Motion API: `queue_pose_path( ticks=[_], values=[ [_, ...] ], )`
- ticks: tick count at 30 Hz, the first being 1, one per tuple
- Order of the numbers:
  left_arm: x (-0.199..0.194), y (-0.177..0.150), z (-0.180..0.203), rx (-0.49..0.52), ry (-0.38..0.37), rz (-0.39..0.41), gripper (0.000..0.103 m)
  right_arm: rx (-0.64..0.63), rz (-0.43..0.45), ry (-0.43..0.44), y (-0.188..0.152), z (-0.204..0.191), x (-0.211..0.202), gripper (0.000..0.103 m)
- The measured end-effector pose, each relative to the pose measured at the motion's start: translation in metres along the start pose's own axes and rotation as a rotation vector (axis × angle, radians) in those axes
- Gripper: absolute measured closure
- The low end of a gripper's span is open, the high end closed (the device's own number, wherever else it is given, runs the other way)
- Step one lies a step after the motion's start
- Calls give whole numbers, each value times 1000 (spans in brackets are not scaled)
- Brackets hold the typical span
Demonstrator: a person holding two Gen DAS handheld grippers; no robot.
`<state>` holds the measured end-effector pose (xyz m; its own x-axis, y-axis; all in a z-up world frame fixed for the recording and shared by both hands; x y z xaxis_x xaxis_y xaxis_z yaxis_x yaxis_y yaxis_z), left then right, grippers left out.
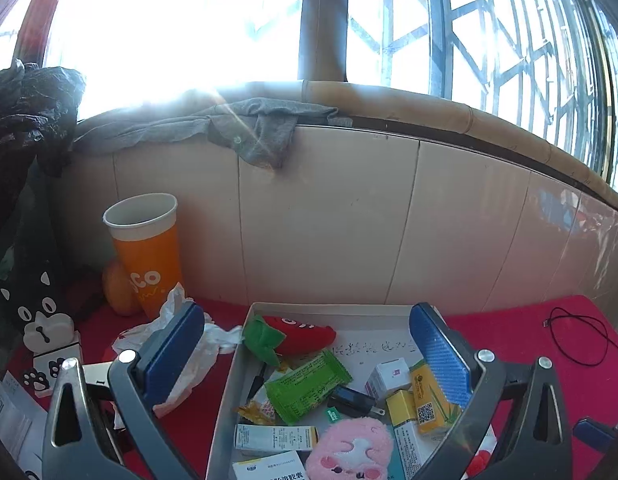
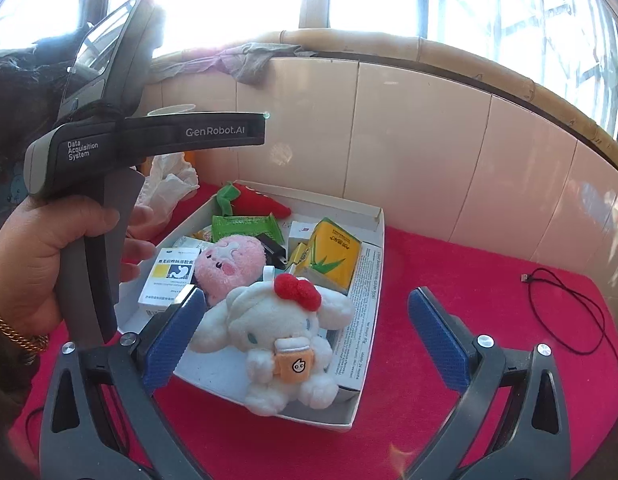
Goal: Organize objects
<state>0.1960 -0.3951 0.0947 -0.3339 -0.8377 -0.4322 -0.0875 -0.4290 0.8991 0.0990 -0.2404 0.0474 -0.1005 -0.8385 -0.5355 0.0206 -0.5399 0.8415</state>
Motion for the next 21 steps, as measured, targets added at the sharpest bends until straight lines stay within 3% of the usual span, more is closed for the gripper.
queue_pose_path(
  ticks=[11, 21],
  values=[
    [-42, -13, 14, -35, -56, 3, 0, 55, 33, -8, -3, 14, -27, 1],
    [-88, -25, 25, -11, 11, 8, 0, 133, 70, -43, -8, 43, -52, 0]
  ],
)
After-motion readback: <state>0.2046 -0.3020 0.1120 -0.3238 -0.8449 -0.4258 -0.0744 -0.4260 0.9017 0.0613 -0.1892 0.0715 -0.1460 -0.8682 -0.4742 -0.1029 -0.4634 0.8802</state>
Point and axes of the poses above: each gripper's, at about its wrist camera, not at the fingertips, and x roughly the way its jaws point, z to its right, y to its top, the point moved 8 cm from there along x, roughly the way its jaws point, and after that the axes turned 1 degree about -x, right-handed, at the moved point
